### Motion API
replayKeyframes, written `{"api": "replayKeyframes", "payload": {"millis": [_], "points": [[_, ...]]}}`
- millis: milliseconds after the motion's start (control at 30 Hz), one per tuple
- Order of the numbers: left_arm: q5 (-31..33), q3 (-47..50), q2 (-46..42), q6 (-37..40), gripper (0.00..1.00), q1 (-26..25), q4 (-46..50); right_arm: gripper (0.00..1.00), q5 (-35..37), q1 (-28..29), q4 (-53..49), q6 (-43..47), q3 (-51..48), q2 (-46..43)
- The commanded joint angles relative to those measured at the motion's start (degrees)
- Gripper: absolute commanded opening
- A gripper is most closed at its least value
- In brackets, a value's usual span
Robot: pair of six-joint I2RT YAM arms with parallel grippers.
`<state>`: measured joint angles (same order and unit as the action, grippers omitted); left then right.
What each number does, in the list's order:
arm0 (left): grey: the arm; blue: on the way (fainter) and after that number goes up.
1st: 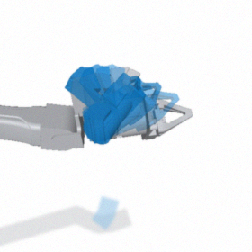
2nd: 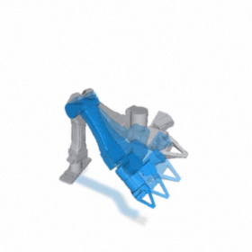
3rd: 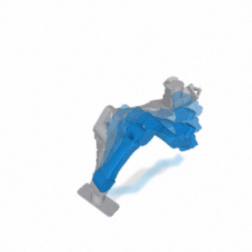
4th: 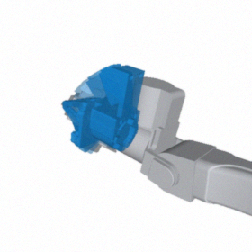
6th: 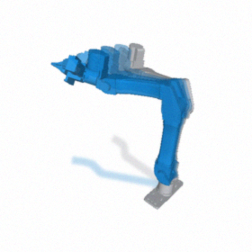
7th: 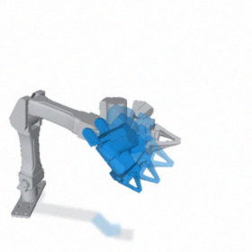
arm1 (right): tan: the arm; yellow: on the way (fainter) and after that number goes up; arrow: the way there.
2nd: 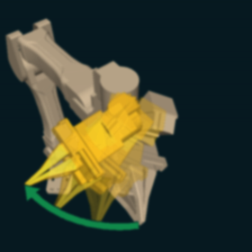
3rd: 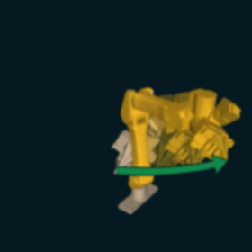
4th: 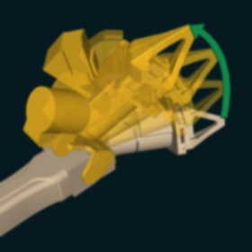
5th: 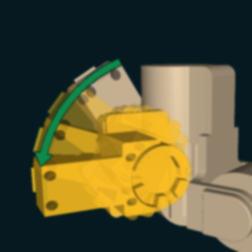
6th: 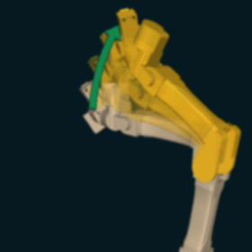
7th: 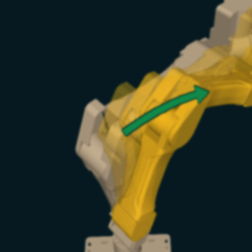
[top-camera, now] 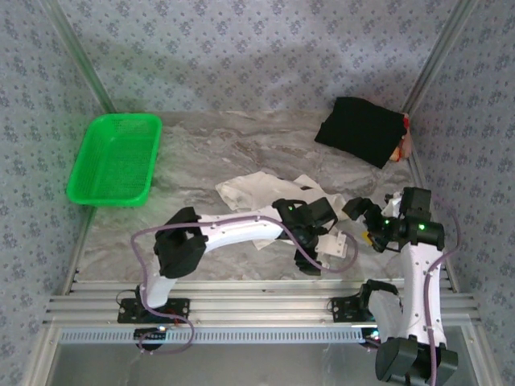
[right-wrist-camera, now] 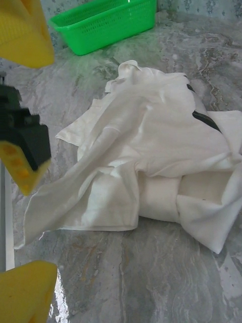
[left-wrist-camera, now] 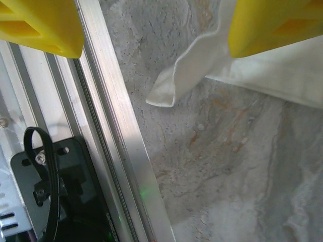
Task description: Fold and stack the t-shirts
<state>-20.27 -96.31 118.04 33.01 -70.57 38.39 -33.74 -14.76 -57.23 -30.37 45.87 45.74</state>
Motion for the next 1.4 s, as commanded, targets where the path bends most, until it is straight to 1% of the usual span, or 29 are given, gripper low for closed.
{"api": "replayKeyframes", "payload": {"millis": [0, 100, 233, 367, 433, 467, 500, 600, 633, 667, 733, 800, 867, 933, 1033, 1100, 1200, 1267, 1300, 1367], "points": [[-2.66, -0.73, 2.16, 2.61, 0.74, -1.06, 3.41, 1.00, -2.33, -0.18, -1.72, 1.12, -0.25, -0.64], [-1.11, -0.23, 3.39, 2.06, 0.73, -1.27, 1.27, 1.00, -2.65, 0.04, -1.32, 0.90, -0.25, -0.65], [2.09, -3.01, 6.23, 0.62, 0.72, -1.59, -1.54, 1.00, -2.82, 0.37, -1.30, 0.98, -0.25, -0.69], [5.34, -3.49, 8.18, -0.70, 0.65, -1.98, -3.55, 1.00, -2.87, 0.66, -1.66, 1.27, -0.03, -0.66], [7.00, -2.69, 8.61, -1.26, 0.59, -2.02, -4.64, 1.00, -2.82, 0.79, -1.73, 1.45, 0.02, -0.68], [7.83, -2.11, 8.69, -1.38, 0.54, -1.96, -5.02, 1.00, -2.75, 0.83, -1.81, 1.54, 0.08, -0.61], [9.22, -1.68, 8.70, -1.56, 0.45, -2.00, -5.25, 1.00, -2.66, 0.88, -1.82, 1.61, 0.17, -0.59], [15.17, -1.97, 7.93, -3.95, 0.11, -1.78, -5.36, 1.00, -2.61, 0.87, -1.48, 1.50, 0.42, -0.34], [16.90, -3.07, 7.42, -5.38, 0.04, -1.56, -4.31, 1.00, -2.57, 0.88, -1.23, 1.45, 0.50, -0.14], [17.87, -4.41, 6.89, -7.32, 0.02, -1.06, -2.85, 1.00, -2.44, 0.88, -1.08, 1.42, 0.56, -0.06], [18.30, -7.54, 5.38, -11.77, 0.00, 0.84, 1.41, 1.00, -2.05, 0.75, -0.65, 1.37, 0.72, 0.06], [18.25, -7.23, 2.03, -14.98, 0.00, 2.82, 3.36, 1.00, -1.88, 0.56, -0.09, 1.19, 0.87, 0.23], [18.53, -3.62, -3.73, -17.22, 0.00, 4.62, 2.22, 1.00, -1.64, 0.27, 0.72, 0.69, 1.03, 0.47], [18.07, 0.42, -10.29, -20.74, 0.01, 7.69, 1.12, 1.00, -1.60, -0.11, 1.84, -0.21, 1.26, 1.01], [16.86, 4.72, -19.83, -26.97, 0.05, 13.87, 1.40, 1.00, -2.24, -0.27, 4.30, -2.06, 1.22, 1.87], [17.11, 6.65, -26.06, -30.62, 0.03, 17.99, 2.11, 1.00, -1.72, -0.24, 7.85, -4.11, 0.60, 2.39], [17.39, 7.74, -34.58, -34.36, 0.03, 23.47, 3.56, 1.00, -1.46, 2.09, 9.78, -5.23, -0.60, 3.96], [18.36, 7.55, -38.87, -36.11, 0.01, 25.97, 4.81, 1.00, 1.74, 4.80, 8.33, -4.56, -0.54, 5.70], [19.58, 7.33, -40.69, -37.21, 0.00, 27.29, 5.74, 1.00, 3.19, 6.18, 7.50, -3.77, -0.40, 6.80], [19.88, 8.23, -43.95, -38.27, 0.00, 29.84, 6.51, 0.99, 6.76, 9.21, 6.49, -2.91, -0.52, 8.55]]}}
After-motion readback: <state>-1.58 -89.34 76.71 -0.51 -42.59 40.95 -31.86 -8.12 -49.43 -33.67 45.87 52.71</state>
